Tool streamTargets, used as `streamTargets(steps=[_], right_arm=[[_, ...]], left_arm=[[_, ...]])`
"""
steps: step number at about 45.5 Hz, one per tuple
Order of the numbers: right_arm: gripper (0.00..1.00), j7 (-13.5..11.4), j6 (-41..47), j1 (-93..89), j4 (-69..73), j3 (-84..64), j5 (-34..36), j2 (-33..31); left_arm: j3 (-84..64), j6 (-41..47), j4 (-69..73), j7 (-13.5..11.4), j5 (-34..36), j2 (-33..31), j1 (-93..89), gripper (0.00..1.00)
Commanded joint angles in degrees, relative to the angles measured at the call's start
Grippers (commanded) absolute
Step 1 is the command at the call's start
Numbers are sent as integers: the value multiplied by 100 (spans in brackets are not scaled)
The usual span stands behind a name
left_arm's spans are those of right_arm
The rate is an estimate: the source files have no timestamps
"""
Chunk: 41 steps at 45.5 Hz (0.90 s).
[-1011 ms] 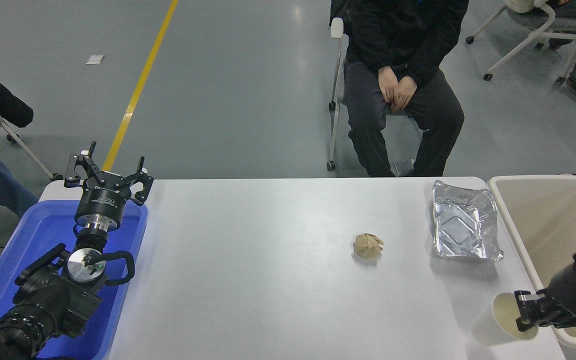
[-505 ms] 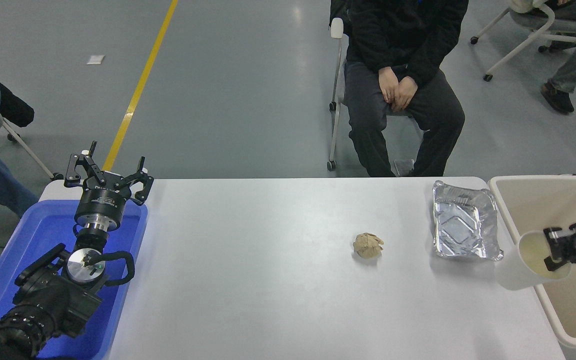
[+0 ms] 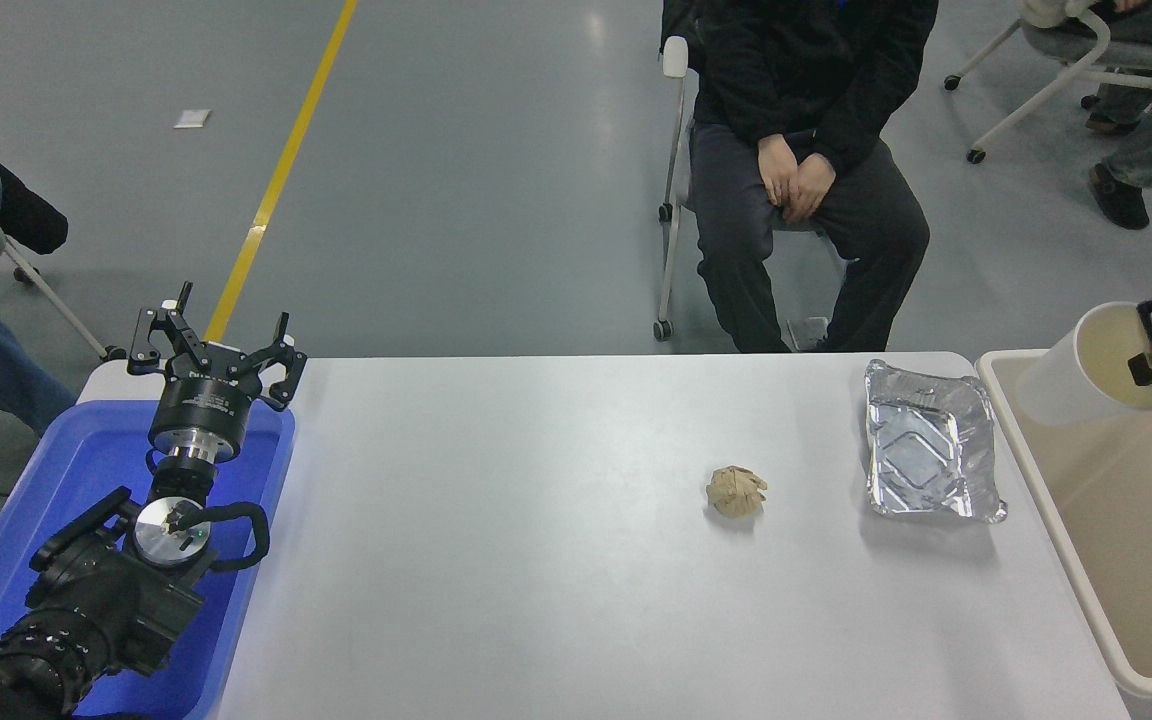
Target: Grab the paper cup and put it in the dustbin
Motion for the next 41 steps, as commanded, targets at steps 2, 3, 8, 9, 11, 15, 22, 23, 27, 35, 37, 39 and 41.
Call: streamTargets(steps=[2, 3, 8, 9, 11, 15, 22, 23, 27, 35, 37, 39, 41], right_arm=[[0, -21, 9, 286, 2, -52, -41, 52], [0, -21, 9, 286, 2, -52, -41, 52], [0, -21, 9, 286, -25, -78, -50, 9], [0, -21, 9, 286, -33, -78, -50, -9], [0, -29, 9, 277, -60, -87, -59, -70], [0, -29, 9, 233, -86, -130, -120, -220], [0, -29, 9, 23, -411, -183, -323, -422], [0, -29, 9, -126, -586, -175, -358, -466], [0, -29, 9, -382, -929, -175, -402, -492], [0, -29, 9, -1014, -1790, -104, -384, -563], [0, -29, 9, -1199, -1993, -87, -376, -580], [0, -21, 9, -1392, -2134, -43, -323, -589], [0, -21, 9, -1559, -2204, -8, -305, -598]], left_arm=[[-1, 0, 0, 7, -1, 0, 0, 99], [-1, 0, 0, 7, -1, 0, 0, 99], [-1, 0, 0, 7, -1, 0, 0, 99], [-1, 0, 0, 7, -1, 0, 0, 99], [8, 0, 0, 7, -1, 0, 0, 99], [8, 0, 0, -1, -1, 0, 0, 99], [8, 0, 0, -1, -1, 0, 0, 99], [8, 0, 0, 7, -1, 0, 0, 99], [-1, 0, 0, -1, -1, 0, 0, 99], [-1, 0, 0, 7, -1, 0, 0, 99], [-1, 0, 0, 7, -1, 0, 0, 99], [-1, 0, 0, -1, -1, 0, 0, 99], [-1, 0, 0, -1, -1, 0, 0, 99]])
